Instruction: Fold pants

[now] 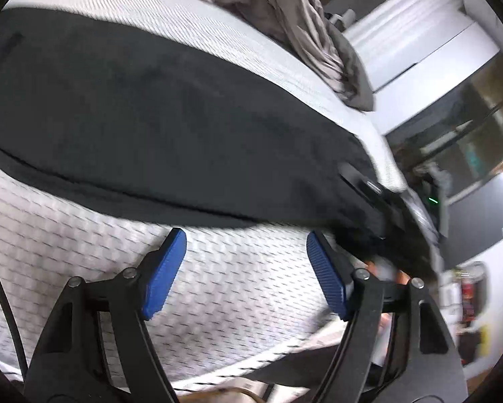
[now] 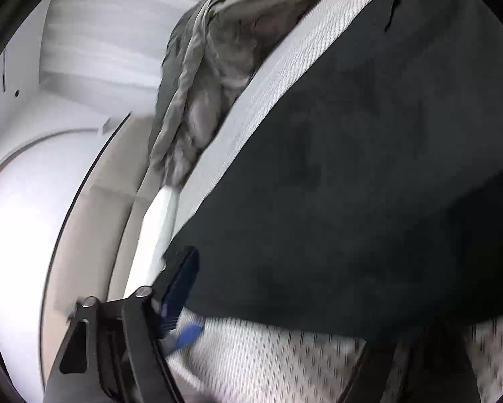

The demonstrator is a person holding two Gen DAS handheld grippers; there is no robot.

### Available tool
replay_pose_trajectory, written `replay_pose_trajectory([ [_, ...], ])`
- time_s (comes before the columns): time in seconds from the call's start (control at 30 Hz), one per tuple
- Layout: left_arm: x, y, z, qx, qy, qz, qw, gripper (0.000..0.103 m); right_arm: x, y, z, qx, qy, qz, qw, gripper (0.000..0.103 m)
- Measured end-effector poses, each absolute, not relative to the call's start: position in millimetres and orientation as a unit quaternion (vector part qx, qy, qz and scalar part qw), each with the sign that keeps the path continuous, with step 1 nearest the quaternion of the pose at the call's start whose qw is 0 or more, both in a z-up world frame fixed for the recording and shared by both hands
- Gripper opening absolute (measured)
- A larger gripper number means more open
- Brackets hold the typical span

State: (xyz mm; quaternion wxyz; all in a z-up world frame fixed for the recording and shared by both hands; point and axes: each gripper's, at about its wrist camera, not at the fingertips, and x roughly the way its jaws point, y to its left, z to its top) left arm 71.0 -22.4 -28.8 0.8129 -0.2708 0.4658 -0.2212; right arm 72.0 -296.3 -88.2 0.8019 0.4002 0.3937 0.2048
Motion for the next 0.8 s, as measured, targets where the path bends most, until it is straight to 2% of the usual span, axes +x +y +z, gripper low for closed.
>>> replay_pose_trajectory([
  [0.03,72,-26,-33,-0.286,0.473,-0.234,0.8,0.072,78,-297,-89,0.405,0.39,0.2,0.802,0.065],
  [0.1,73,-35,-42,-0.315,0.479,-0.255,0.779,0.072,85,-300,-92,0.411,0.382,0.179,0.808,0.033],
  [0.2,80,-46,-55,-0.351,0.486,-0.253,0.759,0.072,86,-306,-100,0.433,0.378,0.166,0.801,0.015],
  [0.5,106,-86,-79,-0.415,0.459,-0.205,0.758,0.072,79,-317,-98,0.453,0.365,0.187,0.792,0.013],
  [0.6,116,-90,-89,-0.442,0.44,-0.172,0.763,0.053,75,-321,-99,0.461,0.367,0.195,0.784,0.013],
  [0.67,119,-90,-97,-0.443,0.444,-0.146,0.765,0.017,74,-322,-99,0.456,0.37,0.196,0.786,0.014],
  [0.73,118,-90,-105,-0.445,0.443,-0.133,0.767,0.01,76,-321,-103,0.451,0.377,0.194,0.786,0.015],
  [0.8,113,-91,-104,-0.438,0.437,-0.127,0.775,0.009,76,-323,-107,0.452,0.378,0.192,0.785,0.015],
])
